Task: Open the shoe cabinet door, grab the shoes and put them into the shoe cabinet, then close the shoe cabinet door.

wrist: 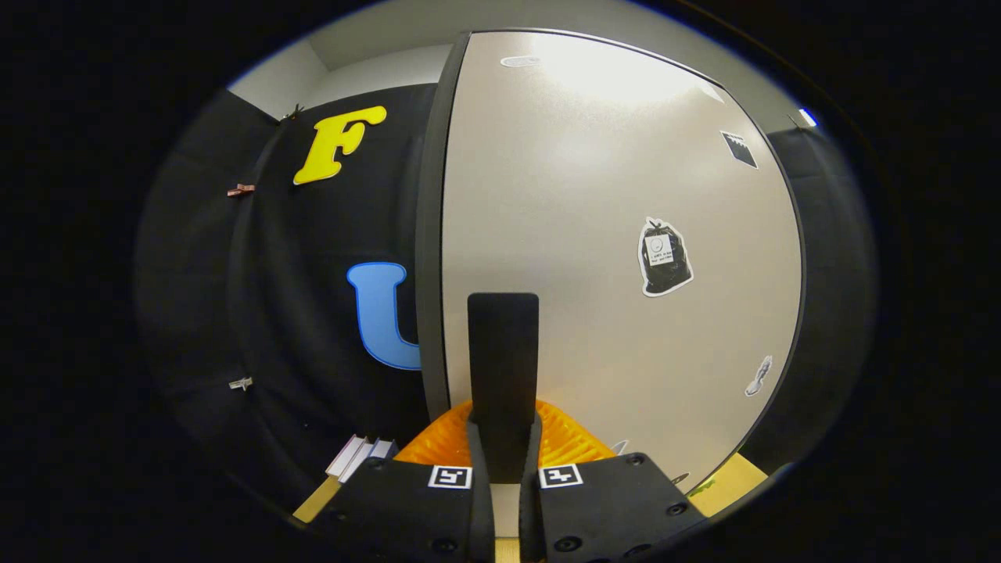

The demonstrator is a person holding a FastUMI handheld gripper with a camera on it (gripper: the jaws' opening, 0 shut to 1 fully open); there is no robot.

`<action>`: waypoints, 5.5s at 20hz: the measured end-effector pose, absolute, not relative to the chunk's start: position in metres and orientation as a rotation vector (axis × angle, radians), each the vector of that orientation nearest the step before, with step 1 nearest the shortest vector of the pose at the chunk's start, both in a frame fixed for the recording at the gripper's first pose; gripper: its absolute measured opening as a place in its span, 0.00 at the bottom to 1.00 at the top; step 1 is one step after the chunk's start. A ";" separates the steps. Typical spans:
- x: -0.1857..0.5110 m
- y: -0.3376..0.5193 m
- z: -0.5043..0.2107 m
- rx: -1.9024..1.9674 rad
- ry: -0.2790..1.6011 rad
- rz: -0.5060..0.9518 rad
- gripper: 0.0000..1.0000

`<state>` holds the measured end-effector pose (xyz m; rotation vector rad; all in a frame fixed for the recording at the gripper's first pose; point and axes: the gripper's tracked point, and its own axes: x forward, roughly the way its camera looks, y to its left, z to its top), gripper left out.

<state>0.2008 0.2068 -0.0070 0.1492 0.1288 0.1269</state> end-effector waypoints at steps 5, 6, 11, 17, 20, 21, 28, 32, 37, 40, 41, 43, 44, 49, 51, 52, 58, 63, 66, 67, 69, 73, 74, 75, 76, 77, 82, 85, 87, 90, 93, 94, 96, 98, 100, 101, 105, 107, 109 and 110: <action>0.165 0.198 -0.004 0.172 0.133 0.185 0.16; 0.156 0.194 -0.003 0.171 0.129 0.192 0.16; 0.117 0.174 0.002 0.171 0.120 0.221 0.16; 0.086 0.155 0.007 0.169 0.118 0.244 0.16; 0.071 0.142 0.007 0.164 0.115 0.242 0.16; 0.066 0.137 0.008 0.160 0.110 0.240 0.16; 0.037 0.100 0.008 0.142 0.117 0.237 0.16; 0.023 0.079 0.007 0.146 0.124 0.216 0.15; 0.012 0.053 0.006 0.145 0.133 0.174 0.15; 0.005 0.036 0.003 0.132 0.139 0.141 0.15; 0.003 0.029 0.003 0.133 0.141 0.128 0.15; -0.003 0.013 0.001 0.138 0.144 0.100 0.15; -0.005 0.005 0.001 0.141 0.145 0.088 0.15; -0.007 -0.032 -0.001 0.188 0.160 0.055 0.14; -0.008 -0.047 -0.003 0.198 0.158 0.045 0.14; -0.007 -0.055 -0.004 0.193 0.157 0.042 0.14; -0.009 -0.093 -0.011 0.232 0.169 0.028 0.08; -0.010 -0.110 -0.011 0.242 0.158 0.044 0.08; -0.014 -0.121 -0.011 0.260 0.152 0.031 0.08; -0.016 -0.122 -0.010 0.271 0.150 0.033 0.08; -0.020 -0.122 -0.005 0.291 0.137 0.045 0.09; -0.034 -0.132 -0.003 0.255 0.131 0.020 0.14; -0.039 -0.134 0.000 0.249 0.129 0.012 0.13; -0.045 -0.133 0.002 0.246 0.125 0.006 0.11; -0.049 -0.130 0.005 0.250 0.122 0.014 0.09; -0.056 -0.124 0.007 0.258 0.120 0.034 0.08; -0.091 -0.046 -0.022 0.244 0.225 0.234 0.31; -0.092 0.001 -0.064 0.255 0.336 0.293 0.55; -0.094 0.025 -0.102 0.276 0.438 0.309 0.69; -0.093 0.048 -0.155 0.278 0.565 0.303 0.96; -0.091 0.073 -0.219 0.255 0.700 0.307 0.99; -0.089 0.080 -0.240 0.244 0.733 0.314 0.99; -0.088 0.090 -0.278 0.218 0.788 0.317 0.99; -0.081 0.100 -0.309 0.221 0.832 0.303 0.99; -0.077 0.110 -0.345 0.224 0.877 0.292 0.99; -0.075 0.112 -0.361 0.213 0.895 0.285 0.99; -0.062 0.121 -0.420 0.214 0.946 0.251 0.99; -0.049 0.126 -0.438 0.236 0.947 0.228 0.98; -0.030 0.130 -0.454 0.241 0.931 0.200 0.94; -0.021 0.131 -0.460 0.235 0.921 0.184 0.88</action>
